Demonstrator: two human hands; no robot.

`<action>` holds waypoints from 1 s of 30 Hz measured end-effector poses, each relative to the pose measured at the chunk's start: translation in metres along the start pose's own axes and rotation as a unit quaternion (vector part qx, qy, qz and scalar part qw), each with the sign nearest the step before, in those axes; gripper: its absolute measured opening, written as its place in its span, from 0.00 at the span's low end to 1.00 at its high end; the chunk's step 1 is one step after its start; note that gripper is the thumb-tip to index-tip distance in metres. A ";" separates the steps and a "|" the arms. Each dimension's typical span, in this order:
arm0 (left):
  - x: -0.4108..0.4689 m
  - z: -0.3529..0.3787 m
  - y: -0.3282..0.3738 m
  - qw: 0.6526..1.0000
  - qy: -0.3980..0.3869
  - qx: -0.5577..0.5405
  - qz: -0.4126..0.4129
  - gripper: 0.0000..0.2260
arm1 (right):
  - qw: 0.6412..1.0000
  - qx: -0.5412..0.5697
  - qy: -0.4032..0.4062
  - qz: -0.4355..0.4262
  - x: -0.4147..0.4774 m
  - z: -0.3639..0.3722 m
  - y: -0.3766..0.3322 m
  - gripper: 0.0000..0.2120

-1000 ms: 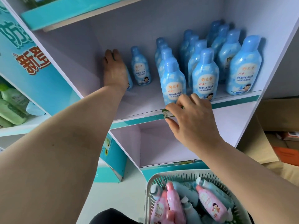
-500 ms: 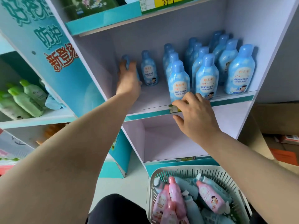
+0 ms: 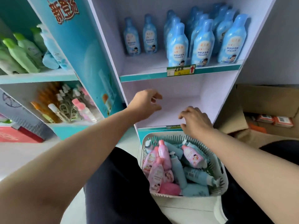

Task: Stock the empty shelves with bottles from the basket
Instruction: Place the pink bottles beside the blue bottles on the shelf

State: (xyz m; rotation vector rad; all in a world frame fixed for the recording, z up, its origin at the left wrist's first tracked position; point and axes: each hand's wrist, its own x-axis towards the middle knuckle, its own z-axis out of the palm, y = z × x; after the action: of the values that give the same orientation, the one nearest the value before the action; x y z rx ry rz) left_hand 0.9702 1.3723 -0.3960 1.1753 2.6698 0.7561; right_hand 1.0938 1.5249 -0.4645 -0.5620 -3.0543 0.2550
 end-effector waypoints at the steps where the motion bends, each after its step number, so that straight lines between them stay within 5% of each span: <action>1: -0.003 0.013 -0.007 0.998 -0.054 0.014 -0.014 0.16 | 1.000 -0.002 -0.029 0.009 -0.003 0.012 0.004 0.15; 4: -0.005 0.049 -0.030 0.985 -0.166 0.034 -0.038 0.17 | 0.993 -0.009 -0.113 0.037 -0.010 0.043 0.016 0.14; 14: 0.023 0.138 -0.086 0.942 -0.300 0.146 -0.035 0.16 | 0.945 0.048 -0.282 0.160 -0.002 0.124 0.050 0.18; 20: 0.038 0.174 -0.091 0.931 -0.311 0.189 -0.031 0.15 | 0.947 0.044 -0.294 0.126 -0.003 0.166 0.055 0.34; 25: 0.045 0.190 -0.094 0.928 -0.305 0.208 -0.054 0.11 | 0.950 0.045 -0.281 0.131 -0.003 0.181 0.053 0.34; 30: 0.043 0.205 -0.097 0.921 -0.314 0.207 -0.098 0.10 | 0.916 0.180 -0.240 0.268 -0.010 0.183 0.062 0.30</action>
State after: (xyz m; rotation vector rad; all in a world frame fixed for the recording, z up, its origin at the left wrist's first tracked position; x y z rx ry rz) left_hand 0.9404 1.4280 -0.6174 0.9746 2.3703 -0.2170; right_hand 1.1149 1.5503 -0.6554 -1.4815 -3.0603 1.0907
